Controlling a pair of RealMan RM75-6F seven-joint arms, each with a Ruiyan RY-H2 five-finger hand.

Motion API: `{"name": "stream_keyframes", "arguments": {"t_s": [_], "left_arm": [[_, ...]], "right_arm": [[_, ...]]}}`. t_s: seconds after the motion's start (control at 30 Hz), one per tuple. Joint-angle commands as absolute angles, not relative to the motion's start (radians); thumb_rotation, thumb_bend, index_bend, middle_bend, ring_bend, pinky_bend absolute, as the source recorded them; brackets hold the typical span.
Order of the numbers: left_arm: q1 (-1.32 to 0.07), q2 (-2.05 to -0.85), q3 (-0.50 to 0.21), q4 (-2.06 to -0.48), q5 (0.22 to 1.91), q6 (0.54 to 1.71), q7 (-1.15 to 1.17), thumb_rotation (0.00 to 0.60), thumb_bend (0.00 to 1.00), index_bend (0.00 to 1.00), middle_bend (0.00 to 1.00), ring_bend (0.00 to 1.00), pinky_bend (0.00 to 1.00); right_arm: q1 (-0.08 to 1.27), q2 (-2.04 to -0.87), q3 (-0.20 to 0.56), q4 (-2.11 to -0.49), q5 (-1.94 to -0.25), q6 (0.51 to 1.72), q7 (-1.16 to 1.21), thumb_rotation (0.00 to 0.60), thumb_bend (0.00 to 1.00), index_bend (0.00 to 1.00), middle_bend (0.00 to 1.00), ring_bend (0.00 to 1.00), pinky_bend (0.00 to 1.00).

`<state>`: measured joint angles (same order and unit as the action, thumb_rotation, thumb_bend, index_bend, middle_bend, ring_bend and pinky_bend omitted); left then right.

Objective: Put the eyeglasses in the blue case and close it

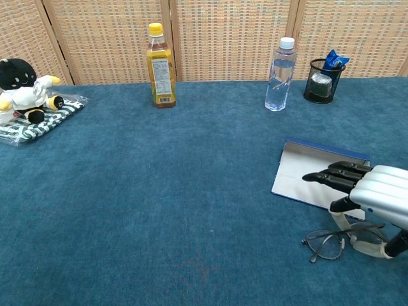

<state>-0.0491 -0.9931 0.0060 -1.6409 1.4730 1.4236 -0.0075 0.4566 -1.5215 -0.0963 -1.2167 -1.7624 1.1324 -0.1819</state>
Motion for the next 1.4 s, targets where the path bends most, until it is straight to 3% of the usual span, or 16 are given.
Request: {"name": "stream_keyframes", "arguments": {"t_s": [0.03,0.2,0.5,0.87,1.17,1.4], "left_arm": [[-0.05,-0.993,0.006,-1.641,1.473,1.423,-0.008,0.6,0.0,0.0,0.0,0.0,0.0],[-0.05,-0.993,0.006,-1.64,1.472,1.423,-0.009,0.6,0.0,0.0,0.0,0.0,0.0],[-0.048,-0.989,0.007,-1.639,1.475,1.427,-0.021,0.6,0.0,0.0,0.0,0.0,0.0],[-0.046,-0.984,0.009,-1.636,1.482,1.432,-0.034,0.6,0.0,0.0,0.0,0.0,0.0],[-0.048,-0.98,0.006,-1.635,1.476,1.429,-0.046,0.6,0.0,0.0,0.0,0.0,0.0],[-0.051,-0.977,0.004,-1.633,1.469,1.421,-0.056,0.6,0.0,0.0,0.0,0.0,0.0]], "right_arm": [[0.461,-1.532,-0.095,-1.217,-1.757,1.125,-0.188,0.6,0.42,0.56,0.0,0.0,0.0],[0.464,-1.536,-0.093,-1.228,-1.747,1.123,-0.191,0.6,0.52,0.59,0.0,0.0,0.0],[0.468,-1.526,-0.066,-1.289,-1.691,1.106,-0.179,0.6,0.53,0.62,0.02,0.0,0.0],[0.504,-1.5,0.052,-1.415,-1.506,1.027,-0.156,0.6,0.57,0.62,0.03,0.0,0.03],[0.56,-1.581,0.173,-1.338,-1.281,0.945,-0.201,0.6,0.57,0.62,0.01,0.0,0.04],[0.569,-1.677,0.214,-1.249,-1.163,0.968,-0.273,0.6,0.57,0.62,0.0,0.0,0.04]]}}
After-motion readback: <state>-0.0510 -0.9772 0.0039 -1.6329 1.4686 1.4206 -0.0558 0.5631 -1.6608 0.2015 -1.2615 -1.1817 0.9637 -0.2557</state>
